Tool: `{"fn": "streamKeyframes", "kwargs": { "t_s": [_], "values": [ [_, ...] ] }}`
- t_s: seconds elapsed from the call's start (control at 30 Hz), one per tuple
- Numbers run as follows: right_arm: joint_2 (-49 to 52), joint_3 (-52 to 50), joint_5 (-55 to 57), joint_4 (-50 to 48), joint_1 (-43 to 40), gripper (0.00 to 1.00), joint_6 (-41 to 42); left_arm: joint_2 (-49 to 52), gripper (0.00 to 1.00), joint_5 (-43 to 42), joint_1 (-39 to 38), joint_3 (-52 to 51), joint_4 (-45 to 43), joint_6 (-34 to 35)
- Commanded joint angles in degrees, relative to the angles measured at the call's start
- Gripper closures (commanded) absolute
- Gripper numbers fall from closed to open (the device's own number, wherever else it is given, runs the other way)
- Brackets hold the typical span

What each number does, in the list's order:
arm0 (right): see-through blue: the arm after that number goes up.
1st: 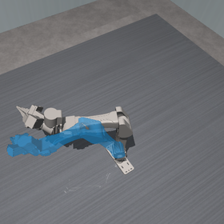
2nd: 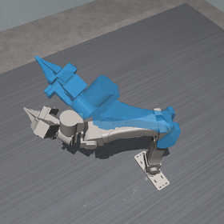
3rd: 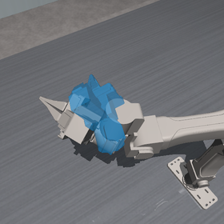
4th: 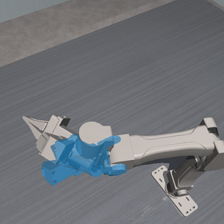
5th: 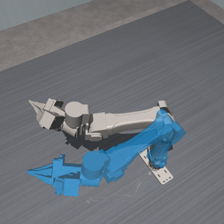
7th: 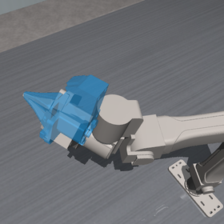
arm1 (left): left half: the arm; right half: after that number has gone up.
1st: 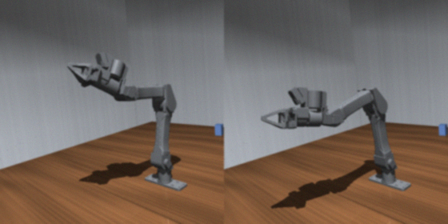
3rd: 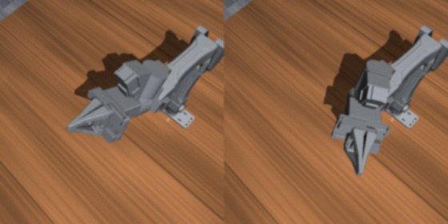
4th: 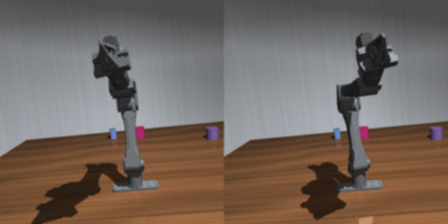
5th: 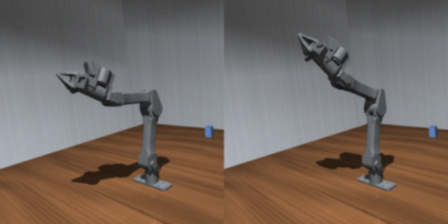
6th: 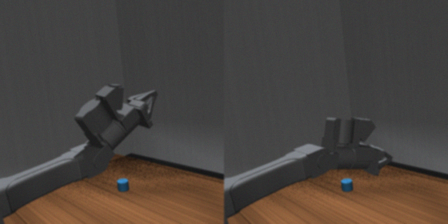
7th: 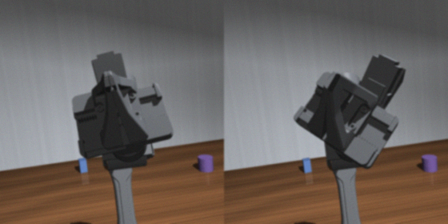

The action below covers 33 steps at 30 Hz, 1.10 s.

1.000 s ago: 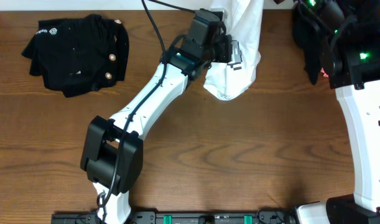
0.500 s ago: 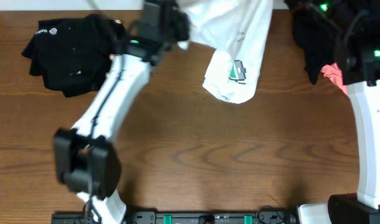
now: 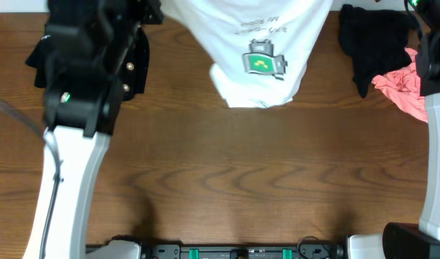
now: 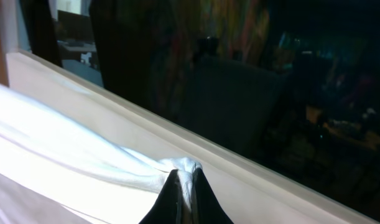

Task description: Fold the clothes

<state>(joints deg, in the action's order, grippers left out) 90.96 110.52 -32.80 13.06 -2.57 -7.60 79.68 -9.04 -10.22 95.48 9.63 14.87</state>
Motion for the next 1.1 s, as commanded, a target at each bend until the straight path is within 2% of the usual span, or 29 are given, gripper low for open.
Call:
{"fn": "streamKeyframes", "kwargs": {
  "t_s": [0.0,0.17,0.4,0.63,0.83,1.07],
  "values": [
    [-4.09,0.83,0.00,-0.26,-1.73,0.99,-1.33,-4.83,0.94,1.18,0.87,0.44,-0.31,-1.38],
    [-9.09,0.83,0.00,0.96,-4.50,0.99,-1.86,-10.01,0.94,1.18,0.87,0.44,-0.24,-1.81],
    [-15.32,0.83,2.12,9.44,-7.45,0.99,-2.14,-14.12,0.94,1.16,0.87,0.44,0.79,-2.29],
    [-15.47,0.81,2.38,11.15,-7.54,0.99,-3.41,-14.71,0.94,1.18,0.87,0.44,0.96,-2.40],
    [-10.71,0.81,2.34,8.04,-7.52,0.99,-3.39,-11.41,0.94,2.62,0.90,0.44,-0.31,-2.38],
    [-1.64,0.81,2.36,-3.39,-5.38,0.99,-2.05,-3.69,0.94,5.25,0.87,0.44,-7.96,-2.14]
  ]
}}
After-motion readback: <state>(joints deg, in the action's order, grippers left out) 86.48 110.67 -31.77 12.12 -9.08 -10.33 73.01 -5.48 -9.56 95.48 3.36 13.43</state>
